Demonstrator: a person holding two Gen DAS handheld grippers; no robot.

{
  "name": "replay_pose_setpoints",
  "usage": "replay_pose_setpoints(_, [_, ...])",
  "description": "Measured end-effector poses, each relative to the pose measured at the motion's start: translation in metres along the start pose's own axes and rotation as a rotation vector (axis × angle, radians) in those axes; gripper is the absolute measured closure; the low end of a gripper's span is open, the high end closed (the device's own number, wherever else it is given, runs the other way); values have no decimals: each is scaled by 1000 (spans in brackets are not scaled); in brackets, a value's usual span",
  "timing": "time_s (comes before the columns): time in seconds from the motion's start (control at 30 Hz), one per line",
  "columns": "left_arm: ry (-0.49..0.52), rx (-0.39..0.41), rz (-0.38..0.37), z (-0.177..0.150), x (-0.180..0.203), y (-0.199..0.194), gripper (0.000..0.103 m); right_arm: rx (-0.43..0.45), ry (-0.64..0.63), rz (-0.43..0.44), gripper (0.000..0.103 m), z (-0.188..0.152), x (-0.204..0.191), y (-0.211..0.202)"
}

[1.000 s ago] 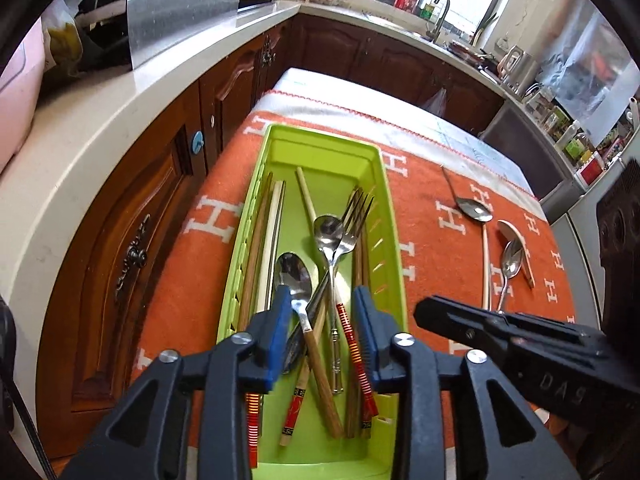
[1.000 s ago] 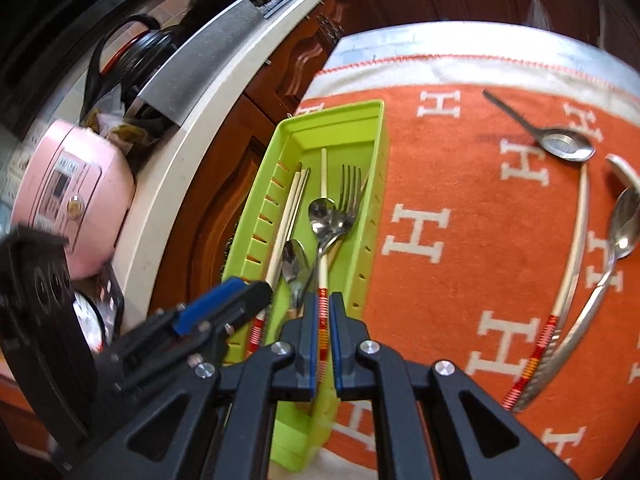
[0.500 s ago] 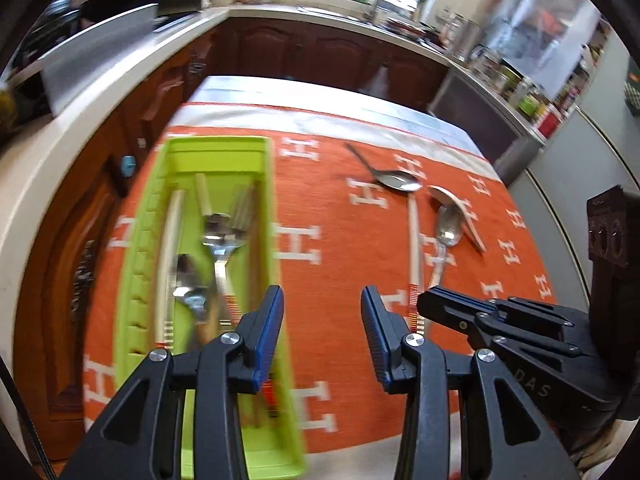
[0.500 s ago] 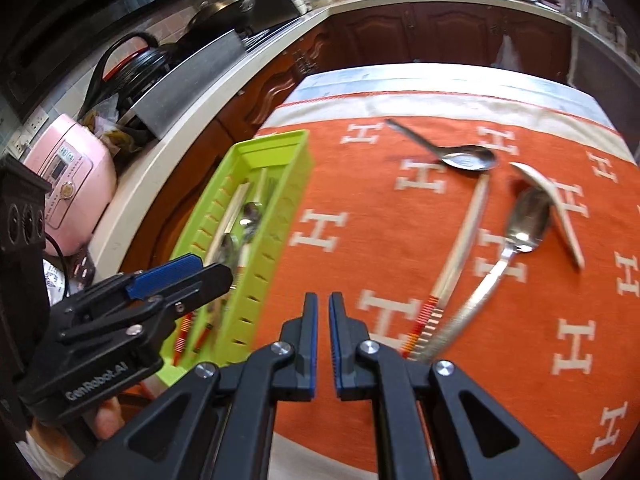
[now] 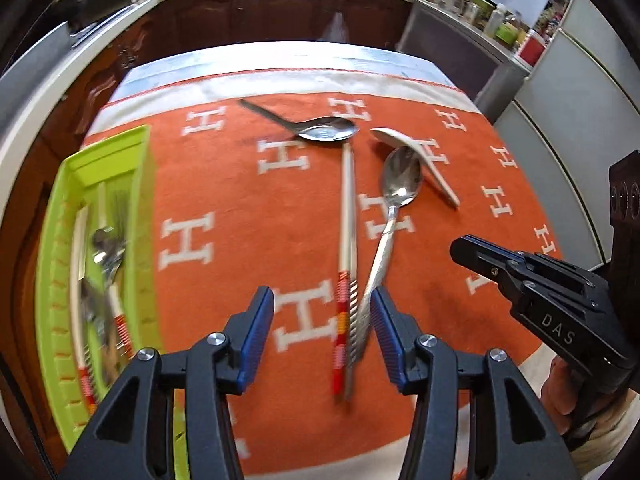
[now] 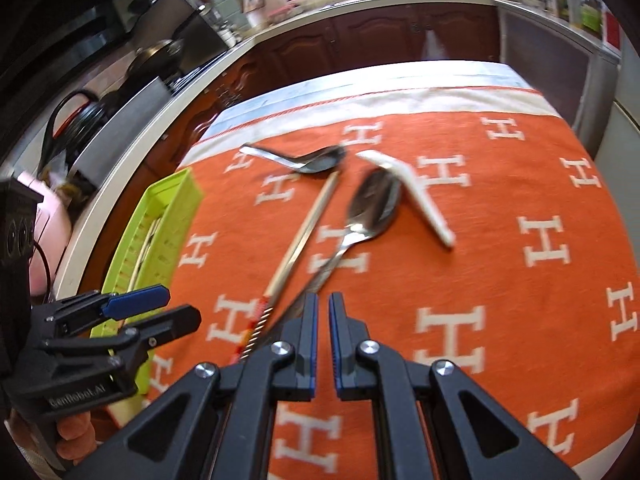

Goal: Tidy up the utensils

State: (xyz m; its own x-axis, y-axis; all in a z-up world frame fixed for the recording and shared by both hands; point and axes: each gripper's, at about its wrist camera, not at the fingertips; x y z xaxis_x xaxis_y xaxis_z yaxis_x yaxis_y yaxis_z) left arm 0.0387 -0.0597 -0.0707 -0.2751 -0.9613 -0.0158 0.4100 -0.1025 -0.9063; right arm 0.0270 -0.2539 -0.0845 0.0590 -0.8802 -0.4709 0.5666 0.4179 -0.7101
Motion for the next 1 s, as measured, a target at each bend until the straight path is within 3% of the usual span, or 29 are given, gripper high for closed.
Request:
replay_pose_setpoints(0.1, [2,-22,-13,9,7,14,57,11,1,-3,96,2,10,-1])
replay_pose_setpoints(0.17, [13,-42,-22,14,10,26,70,8,7,22,96,3,15,1])
replay_pose_setpoints(0.27, [15,-77,-33,19,13,42,82,-8,-7,49,96,0,14,7])
replay_pose_setpoints(0.57, [46,-97,16,22,20,60,84,-43,2,100,96,-6,17,22])
replay_pose_setpoints(0.77, [-6,-102,-27,25,8,56,84,-45,-6,110,96,-7,17,23])
replay_pose_setpoints(1.0, [-14,-125,-27,28,3,61,84,-58,-7,121,96,-6,12,26])
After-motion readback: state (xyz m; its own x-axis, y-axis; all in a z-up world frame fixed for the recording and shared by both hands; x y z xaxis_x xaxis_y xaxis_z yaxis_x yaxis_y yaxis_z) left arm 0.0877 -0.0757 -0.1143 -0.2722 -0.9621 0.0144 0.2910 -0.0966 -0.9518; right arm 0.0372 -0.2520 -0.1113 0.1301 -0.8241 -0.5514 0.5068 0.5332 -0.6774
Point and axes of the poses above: each gripper's, at about its wrist camera, not at the fingertips, and y roughly the way its jaws point, x to its right, z to its top, and after that the axes turned 12 degrees about z, right-handed
